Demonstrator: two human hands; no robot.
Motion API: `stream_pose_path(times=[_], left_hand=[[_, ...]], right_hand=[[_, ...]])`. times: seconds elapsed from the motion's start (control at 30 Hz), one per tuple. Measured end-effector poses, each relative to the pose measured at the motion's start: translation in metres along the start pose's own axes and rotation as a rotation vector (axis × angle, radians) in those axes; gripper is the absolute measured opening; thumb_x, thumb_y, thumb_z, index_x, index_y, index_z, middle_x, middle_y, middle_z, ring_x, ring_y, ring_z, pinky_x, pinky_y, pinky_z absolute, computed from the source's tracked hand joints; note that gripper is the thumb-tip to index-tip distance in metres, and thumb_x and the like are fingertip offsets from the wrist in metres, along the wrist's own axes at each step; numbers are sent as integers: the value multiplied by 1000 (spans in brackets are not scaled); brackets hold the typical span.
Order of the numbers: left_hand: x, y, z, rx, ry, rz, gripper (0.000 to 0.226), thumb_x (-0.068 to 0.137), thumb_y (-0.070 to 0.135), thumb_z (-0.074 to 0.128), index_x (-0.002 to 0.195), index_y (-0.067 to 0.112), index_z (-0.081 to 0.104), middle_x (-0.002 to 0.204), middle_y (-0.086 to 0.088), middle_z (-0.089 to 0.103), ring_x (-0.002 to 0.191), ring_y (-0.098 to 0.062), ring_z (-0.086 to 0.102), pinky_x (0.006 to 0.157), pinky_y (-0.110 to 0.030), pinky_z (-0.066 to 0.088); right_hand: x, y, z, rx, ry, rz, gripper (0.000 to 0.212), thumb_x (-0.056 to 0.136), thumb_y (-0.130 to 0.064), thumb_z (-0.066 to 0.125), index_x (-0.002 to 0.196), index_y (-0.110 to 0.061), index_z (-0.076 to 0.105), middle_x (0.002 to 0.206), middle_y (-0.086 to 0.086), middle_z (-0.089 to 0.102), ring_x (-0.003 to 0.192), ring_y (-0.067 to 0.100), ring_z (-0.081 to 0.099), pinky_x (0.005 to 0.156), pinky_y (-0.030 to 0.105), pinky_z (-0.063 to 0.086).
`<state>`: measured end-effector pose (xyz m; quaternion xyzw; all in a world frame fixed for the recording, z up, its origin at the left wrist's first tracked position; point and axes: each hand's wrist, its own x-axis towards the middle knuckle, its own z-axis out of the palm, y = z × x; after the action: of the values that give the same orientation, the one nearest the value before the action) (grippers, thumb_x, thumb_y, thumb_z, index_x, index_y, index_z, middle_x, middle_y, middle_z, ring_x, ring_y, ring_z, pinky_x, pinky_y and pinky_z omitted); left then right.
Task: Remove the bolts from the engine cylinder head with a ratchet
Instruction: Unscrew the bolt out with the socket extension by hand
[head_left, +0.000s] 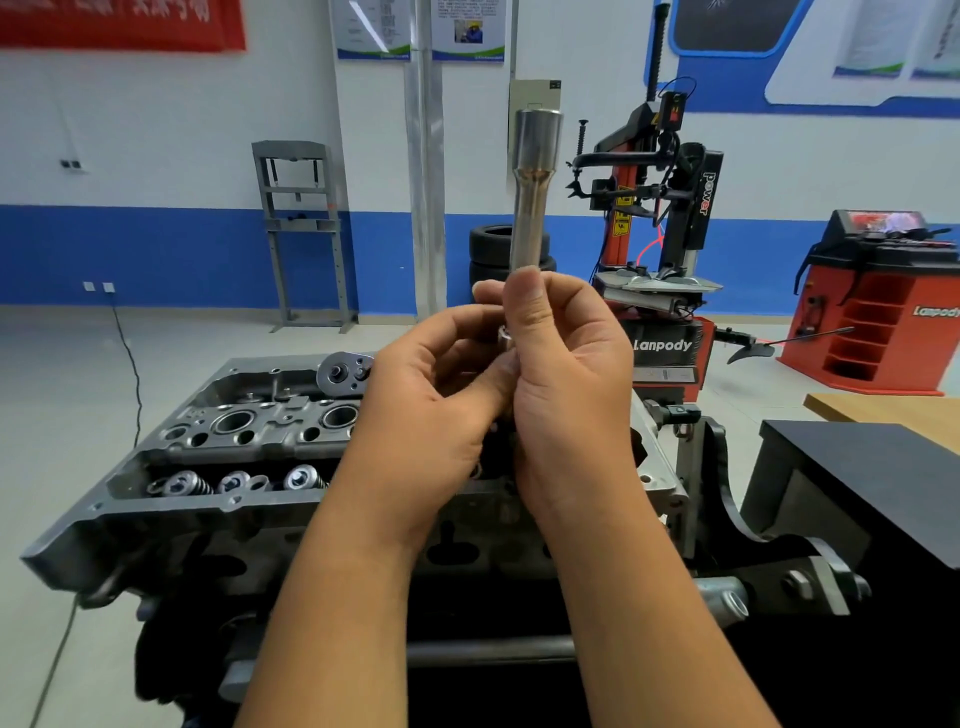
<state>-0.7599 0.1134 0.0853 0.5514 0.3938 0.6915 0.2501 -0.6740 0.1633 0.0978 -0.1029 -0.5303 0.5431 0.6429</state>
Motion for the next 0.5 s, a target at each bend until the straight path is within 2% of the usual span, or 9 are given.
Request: stream_pose_path(times=[0.07,0.13,0.23,0.33,0.43,0.5], left_hand=[[-1,1,-1,-71,-71,-38,28,98,15,63,121,27,73,111,1,79,109,-17,75,88,-28,61],[0,2,-1,-47,-43,-34,28,98,11,64,120,27,73,108,2,80,106,-16,76,89,-28,62],[0,0,3,22,69,-3,24,91,5,75,109,22,72,98,-2,80,93,-19,78,78,-31,64],[1,-3,3,63,121,3,28,86,2,81,105,19,71,97,-5,79,93,-24,77,72,-32,64],[1,-1,0,44,1,16,27,95,3,71,117,19,72,106,-5,78,104,-25,75,86,-37,64],[-1,1,-1,-29,-81,3,29,99,8,64,121,25,73,113,-3,78,111,-21,74,94,-34,61]], right_hand=[[1,0,0,-27,28,-6,36,83,-54,65,84,-20,75,89,2,76,86,20,72,87,53,63],[2,1,0,-24,42,3,40,85,-54,61,83,-18,77,87,1,76,85,17,72,86,47,62],[1,0,1,23,29,31,38,79,-53,70,89,-17,74,91,4,77,87,21,74,86,52,63],[0,0,1,39,-7,18,41,73,-45,79,94,-13,67,94,9,75,83,24,73,81,55,64],[0,2,0,5,-14,-29,41,78,-44,75,94,-7,69,91,7,75,79,17,72,75,39,64],[1,2,0,-25,5,-32,43,82,-50,68,92,-8,73,90,3,76,83,18,72,80,43,64]])
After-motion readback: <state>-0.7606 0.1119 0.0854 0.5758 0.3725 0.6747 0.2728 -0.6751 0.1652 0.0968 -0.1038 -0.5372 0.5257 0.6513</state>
